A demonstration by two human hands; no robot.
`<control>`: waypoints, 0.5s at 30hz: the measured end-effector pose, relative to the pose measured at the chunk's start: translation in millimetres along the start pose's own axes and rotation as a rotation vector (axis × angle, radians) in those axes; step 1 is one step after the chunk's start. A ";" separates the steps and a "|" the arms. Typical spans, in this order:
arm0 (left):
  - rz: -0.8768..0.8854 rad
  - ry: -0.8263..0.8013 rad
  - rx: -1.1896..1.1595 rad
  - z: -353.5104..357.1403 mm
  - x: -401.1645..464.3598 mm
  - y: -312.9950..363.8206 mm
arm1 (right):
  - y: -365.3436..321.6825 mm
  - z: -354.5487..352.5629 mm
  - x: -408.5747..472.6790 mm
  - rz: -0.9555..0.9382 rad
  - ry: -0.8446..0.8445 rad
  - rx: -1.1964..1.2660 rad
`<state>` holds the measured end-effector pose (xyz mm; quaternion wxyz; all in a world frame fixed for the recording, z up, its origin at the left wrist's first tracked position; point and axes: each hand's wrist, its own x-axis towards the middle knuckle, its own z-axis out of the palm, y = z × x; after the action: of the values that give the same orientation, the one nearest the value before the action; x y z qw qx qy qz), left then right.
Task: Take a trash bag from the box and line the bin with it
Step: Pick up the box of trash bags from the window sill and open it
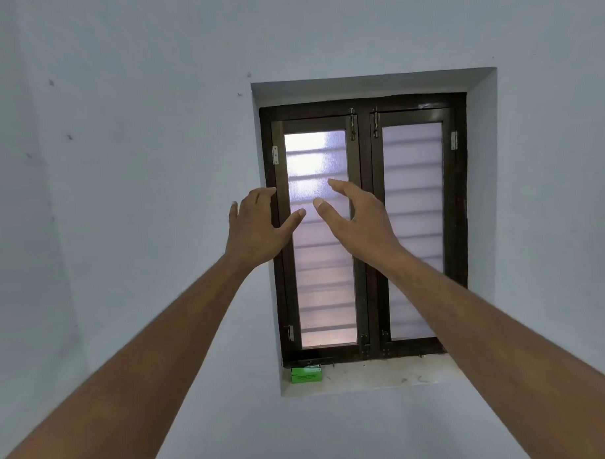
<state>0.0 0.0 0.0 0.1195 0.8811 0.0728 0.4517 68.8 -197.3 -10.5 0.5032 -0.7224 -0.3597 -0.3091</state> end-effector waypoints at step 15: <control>-0.027 0.005 -0.033 71.2 27.8 -25.8 | 57.1 36.7 18.6 0.079 -0.056 0.047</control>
<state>73.5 21.1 -25.6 0.1402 0.8768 0.0775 0.4534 129.6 -172.0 -35.4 0.5213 -0.7325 -0.3522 -0.2602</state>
